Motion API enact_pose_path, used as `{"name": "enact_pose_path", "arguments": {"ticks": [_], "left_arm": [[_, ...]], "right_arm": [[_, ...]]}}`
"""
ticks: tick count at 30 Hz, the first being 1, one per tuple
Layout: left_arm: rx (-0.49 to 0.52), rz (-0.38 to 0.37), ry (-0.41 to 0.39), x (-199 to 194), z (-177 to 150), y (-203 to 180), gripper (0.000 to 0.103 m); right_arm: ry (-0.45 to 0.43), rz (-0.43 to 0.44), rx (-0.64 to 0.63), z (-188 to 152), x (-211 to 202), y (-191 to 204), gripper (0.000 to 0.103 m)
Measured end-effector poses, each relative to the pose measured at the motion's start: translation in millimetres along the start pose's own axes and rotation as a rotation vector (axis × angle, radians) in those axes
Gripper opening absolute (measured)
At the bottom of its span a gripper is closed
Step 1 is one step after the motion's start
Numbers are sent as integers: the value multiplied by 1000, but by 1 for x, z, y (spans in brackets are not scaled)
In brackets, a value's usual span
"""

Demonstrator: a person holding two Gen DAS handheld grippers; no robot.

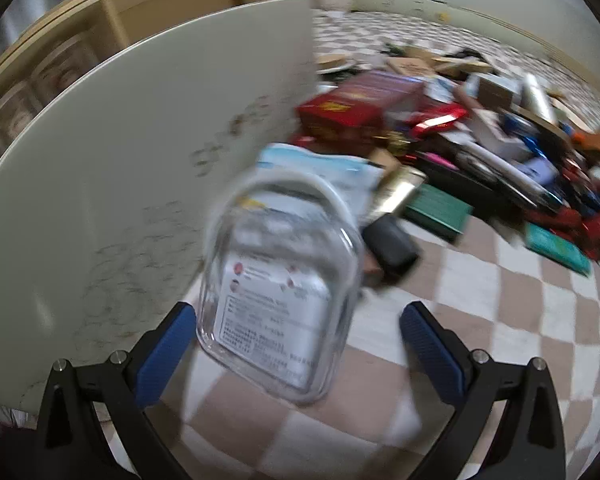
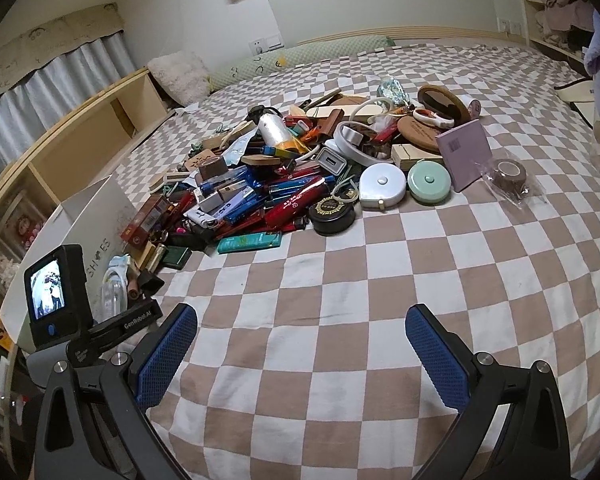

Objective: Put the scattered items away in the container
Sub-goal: 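Reach the left gripper to the clear NAIL STUDIO plastic box and grasp it, then lift the clear box with the left gripper while the right gripper grasps the black compact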

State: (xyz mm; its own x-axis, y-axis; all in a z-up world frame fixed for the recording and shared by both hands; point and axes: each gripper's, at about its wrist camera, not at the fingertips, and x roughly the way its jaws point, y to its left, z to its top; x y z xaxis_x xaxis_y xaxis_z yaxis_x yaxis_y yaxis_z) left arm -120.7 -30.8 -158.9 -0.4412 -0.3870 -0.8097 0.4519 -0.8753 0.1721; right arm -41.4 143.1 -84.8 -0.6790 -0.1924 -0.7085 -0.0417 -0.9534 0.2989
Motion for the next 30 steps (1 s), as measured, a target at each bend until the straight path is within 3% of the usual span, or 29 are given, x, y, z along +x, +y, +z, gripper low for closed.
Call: {"name": "enact_pose_path", "arguments": {"ticks": [8,16,20,23,30], "left_arm": [[182,-178,-37,-13,-11,-39,103],[111,-216,17,0,3,-44,103],[129,-221,20,4,10,-44,102],[152,-242,10,3,8,-46,90],[186,-300,8,-4,-1,-44,89]], "right_arm": [[-13,-10,37,1,-2,-8,103],[-23,-22,46,0,-3,-9,103],[-58,-56,62,0,-4,-13,103],[-59,-57,84,1,-4,-17,103],[-18,-41,89,1,1,-18,103]]}}
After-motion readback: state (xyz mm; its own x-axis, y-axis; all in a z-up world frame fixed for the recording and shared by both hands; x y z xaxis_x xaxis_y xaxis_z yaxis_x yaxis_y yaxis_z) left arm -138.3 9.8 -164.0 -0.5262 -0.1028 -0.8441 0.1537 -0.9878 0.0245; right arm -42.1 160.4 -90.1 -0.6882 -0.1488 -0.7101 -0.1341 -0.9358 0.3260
